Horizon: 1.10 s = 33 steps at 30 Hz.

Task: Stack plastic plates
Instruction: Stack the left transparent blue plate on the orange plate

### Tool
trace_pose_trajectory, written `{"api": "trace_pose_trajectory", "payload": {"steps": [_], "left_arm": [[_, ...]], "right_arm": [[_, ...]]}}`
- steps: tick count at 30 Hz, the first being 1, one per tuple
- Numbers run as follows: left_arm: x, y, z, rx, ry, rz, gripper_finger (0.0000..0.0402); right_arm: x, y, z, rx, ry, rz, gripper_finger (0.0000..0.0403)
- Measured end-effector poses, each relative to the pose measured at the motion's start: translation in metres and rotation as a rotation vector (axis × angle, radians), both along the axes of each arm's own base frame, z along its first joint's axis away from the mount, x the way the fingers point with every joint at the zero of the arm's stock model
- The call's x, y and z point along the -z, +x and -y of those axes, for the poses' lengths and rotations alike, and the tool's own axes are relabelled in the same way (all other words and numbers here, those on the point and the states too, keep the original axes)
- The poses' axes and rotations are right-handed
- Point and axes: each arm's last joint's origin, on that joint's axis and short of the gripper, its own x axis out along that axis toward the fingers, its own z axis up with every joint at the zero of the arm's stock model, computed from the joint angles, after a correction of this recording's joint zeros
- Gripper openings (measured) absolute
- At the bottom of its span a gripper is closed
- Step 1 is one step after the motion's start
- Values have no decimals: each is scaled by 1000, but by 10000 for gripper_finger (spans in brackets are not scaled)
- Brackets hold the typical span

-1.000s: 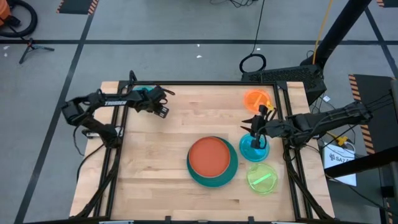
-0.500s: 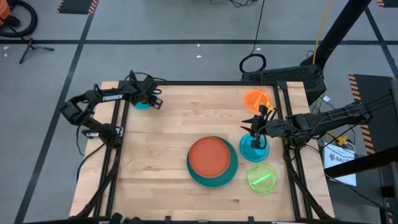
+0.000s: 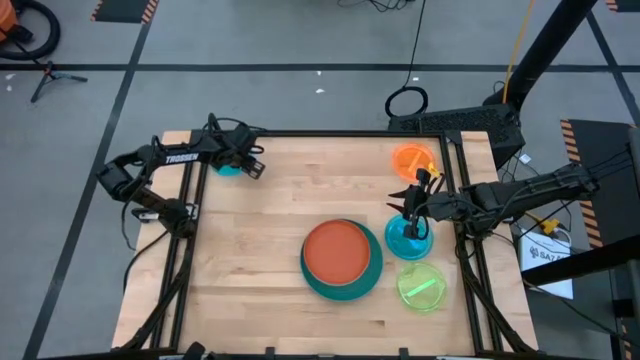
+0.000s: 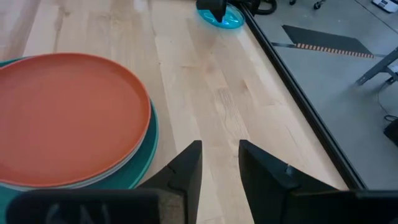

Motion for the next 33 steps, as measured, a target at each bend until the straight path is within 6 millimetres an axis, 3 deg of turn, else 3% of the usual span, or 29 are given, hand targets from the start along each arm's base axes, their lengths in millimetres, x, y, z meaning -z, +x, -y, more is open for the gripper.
{"api": "trace_pose_trajectory", "payload": {"steps": [24, 33], "left_arm": [[1, 3, 2, 4, -3, 0, 156], [31, 7, -5, -9, -74, -85, 156]], "right_arm": [[0, 0, 0, 0, 1, 0, 98], [0, 0, 0, 0, 1, 0, 98]]}}
